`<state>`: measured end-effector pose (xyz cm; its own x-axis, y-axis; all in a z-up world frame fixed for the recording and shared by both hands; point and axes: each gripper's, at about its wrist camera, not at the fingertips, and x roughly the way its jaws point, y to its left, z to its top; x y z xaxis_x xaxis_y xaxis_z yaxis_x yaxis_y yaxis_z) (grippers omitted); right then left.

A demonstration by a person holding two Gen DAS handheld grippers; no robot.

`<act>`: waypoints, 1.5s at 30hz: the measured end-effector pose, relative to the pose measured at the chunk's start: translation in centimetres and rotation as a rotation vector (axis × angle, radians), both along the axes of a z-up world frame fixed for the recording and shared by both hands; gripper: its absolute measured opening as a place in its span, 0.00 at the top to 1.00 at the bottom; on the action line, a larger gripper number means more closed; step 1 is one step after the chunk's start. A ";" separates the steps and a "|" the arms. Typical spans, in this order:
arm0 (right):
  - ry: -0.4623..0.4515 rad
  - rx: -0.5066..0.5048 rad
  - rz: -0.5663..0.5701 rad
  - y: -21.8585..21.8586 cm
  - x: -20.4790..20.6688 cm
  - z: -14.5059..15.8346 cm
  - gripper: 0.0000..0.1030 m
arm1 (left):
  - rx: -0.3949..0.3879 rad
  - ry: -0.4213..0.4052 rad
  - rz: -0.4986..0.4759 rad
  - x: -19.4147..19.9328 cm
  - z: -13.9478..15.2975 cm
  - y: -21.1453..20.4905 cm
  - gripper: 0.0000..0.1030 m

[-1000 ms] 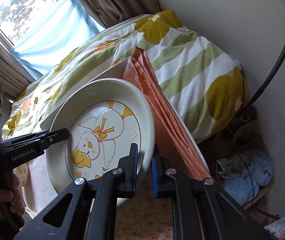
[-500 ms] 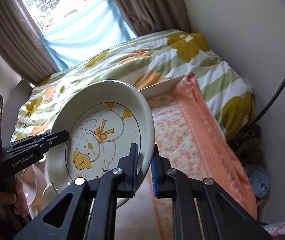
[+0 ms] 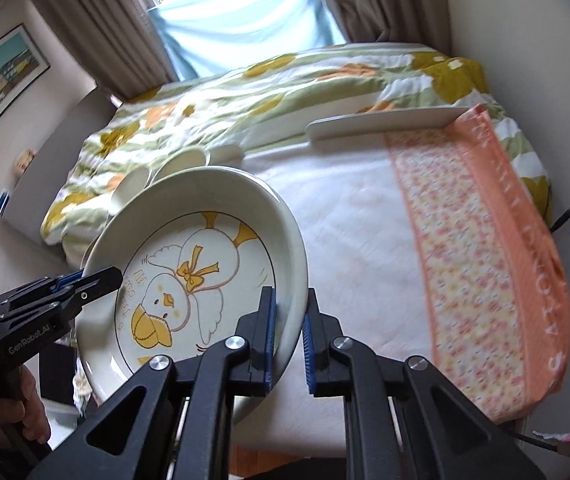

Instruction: Organize plates and bowls

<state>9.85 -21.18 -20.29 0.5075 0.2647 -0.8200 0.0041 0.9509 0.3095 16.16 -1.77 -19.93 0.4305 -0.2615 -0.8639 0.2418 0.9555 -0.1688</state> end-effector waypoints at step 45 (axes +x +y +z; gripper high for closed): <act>0.018 -0.146 0.269 5.4 3.0 -6.9 0.89 | 0.358 0.030 0.118 -1.2 -8.5 -0.2 0.82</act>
<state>12.84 -15.76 -27.14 0.4204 0.2659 -0.8675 -0.2497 0.9531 0.1712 14.97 -1.93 -28.40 0.4129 0.1090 -0.9042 0.1270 0.9762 0.1757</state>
